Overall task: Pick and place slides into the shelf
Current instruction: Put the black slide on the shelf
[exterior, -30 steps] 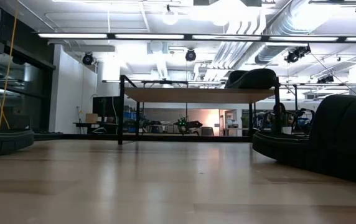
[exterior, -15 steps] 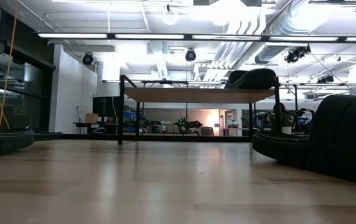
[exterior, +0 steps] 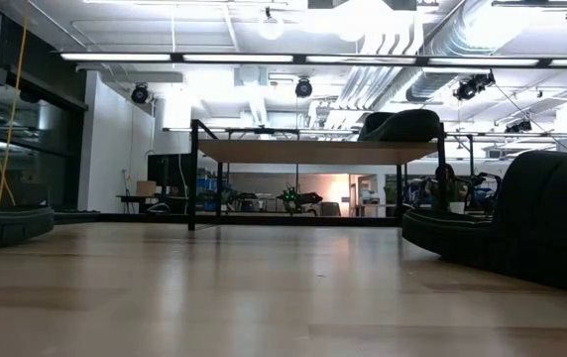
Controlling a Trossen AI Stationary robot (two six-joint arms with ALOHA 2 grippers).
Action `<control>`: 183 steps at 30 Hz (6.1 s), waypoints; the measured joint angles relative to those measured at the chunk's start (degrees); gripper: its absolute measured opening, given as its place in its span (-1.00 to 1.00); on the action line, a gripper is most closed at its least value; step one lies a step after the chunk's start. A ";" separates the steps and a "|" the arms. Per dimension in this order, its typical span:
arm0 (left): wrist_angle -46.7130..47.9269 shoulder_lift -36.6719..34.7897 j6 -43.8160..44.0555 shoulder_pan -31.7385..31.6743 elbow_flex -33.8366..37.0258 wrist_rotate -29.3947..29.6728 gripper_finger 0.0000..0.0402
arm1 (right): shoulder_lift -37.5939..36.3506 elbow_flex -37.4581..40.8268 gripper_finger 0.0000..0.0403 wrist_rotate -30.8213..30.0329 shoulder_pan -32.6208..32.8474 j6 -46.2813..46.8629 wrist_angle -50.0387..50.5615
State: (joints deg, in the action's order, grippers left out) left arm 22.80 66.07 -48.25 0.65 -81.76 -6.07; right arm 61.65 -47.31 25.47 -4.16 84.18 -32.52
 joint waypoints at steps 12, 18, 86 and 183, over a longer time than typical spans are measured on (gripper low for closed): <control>-4.71 1.11 1.58 2.16 0.04 0.98 -0.12 | 0.21 0.00 -1.00 -1.51 -0.37 -0.17 -0.03; -8.96 1.39 2.42 2.14 0.02 0.77 -0.12 | 0.21 0.00 -1.00 -2.53 -0.35 -0.18 0.07; -8.84 3.10 9.71 2.12 0.02 3.72 -0.61 | 0.24 0.07 -0.38 -8.90 -3.54 -11.35 5.99; -13.84 34.85 -6.34 -14.97 -4.99 19.13 -0.67 | -6.60 0.07 -0.27 -5.00 -34.10 -16.68 -7.16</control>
State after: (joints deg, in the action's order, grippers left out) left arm 8.96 100.91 -54.60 -14.33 -86.74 13.06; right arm 55.05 -47.24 20.48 -38.27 67.50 -39.69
